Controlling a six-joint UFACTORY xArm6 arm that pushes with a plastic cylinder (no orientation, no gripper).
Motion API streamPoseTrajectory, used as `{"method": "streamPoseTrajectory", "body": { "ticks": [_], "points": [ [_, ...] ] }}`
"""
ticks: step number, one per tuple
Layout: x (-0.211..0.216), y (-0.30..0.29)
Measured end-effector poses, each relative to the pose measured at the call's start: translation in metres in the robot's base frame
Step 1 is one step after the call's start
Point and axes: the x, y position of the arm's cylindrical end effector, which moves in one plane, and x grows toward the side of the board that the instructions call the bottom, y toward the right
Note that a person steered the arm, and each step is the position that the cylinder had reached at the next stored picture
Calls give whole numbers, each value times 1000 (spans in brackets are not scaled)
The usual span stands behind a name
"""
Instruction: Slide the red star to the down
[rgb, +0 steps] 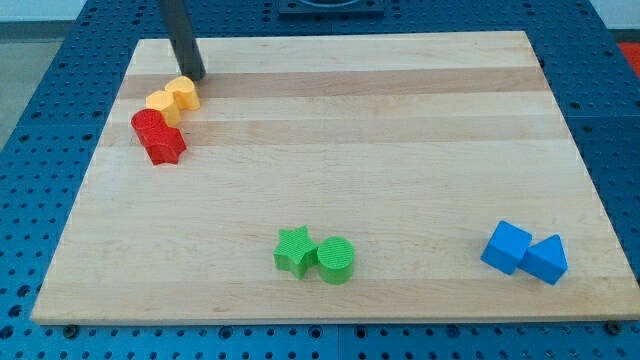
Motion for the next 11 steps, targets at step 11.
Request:
{"method": "streamPoseTrajectory", "body": {
  "ticks": [11],
  "points": [
    [179,429]
  ]
}}
